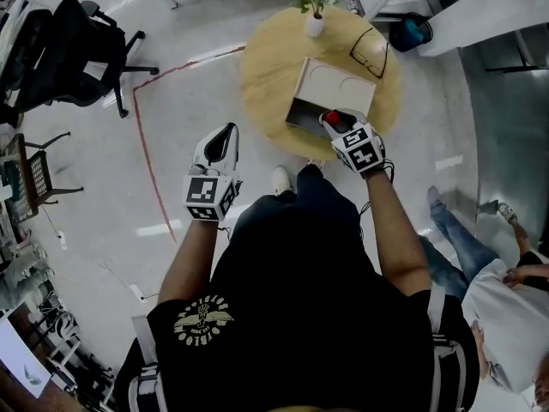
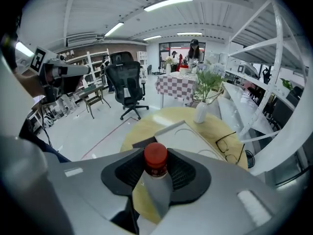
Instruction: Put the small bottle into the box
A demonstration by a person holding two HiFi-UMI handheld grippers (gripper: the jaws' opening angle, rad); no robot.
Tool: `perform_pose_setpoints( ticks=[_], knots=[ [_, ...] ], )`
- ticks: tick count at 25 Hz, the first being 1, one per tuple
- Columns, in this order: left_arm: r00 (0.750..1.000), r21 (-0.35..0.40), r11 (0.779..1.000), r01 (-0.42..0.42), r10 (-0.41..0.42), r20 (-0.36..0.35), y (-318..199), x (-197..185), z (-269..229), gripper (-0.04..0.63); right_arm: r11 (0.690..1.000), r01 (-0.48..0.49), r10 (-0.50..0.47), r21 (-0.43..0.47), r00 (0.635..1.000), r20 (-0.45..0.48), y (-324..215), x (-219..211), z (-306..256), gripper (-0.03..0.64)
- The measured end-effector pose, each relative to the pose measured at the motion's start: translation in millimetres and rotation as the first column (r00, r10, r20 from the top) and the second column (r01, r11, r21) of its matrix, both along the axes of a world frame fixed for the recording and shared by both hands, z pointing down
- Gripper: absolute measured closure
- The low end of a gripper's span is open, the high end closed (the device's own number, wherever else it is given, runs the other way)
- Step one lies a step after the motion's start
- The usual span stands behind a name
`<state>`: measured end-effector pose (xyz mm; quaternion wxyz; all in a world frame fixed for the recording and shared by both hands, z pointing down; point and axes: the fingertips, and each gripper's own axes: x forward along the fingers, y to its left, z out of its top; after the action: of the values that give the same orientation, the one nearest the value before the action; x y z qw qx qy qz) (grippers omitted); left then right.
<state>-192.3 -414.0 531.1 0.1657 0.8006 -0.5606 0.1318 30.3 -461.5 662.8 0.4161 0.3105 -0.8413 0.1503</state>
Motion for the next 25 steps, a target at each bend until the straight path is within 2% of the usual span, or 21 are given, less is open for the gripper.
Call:
perform_pose_setpoints(
  ticks=[10,20,25],
  knots=[
    [1.000,-0.015,1.000,-0.023,0.023,0.013,-4.5,3.9,5.7,0.595,0.999,-0.044,0.043,-0.024,0.998,-0.047,0.7,9.7,71.6,0.463],
    [0.998,-0.013,0.998,-0.055,0.056,0.037,-6.5,13.2,-1.2,0.595,0.996,-0.093,0.093,0.002,0.994,-0.058,3.5,20.6,91.0,0.460],
    [0.998,-0.006,0.998,-0.059,0.059,0.035,-6.9,17.0,-5.9,0.595,0.997,-0.081,0.081,0.005,0.995,-0.056,3.1,18.8,84.2,0.425]
  ],
)
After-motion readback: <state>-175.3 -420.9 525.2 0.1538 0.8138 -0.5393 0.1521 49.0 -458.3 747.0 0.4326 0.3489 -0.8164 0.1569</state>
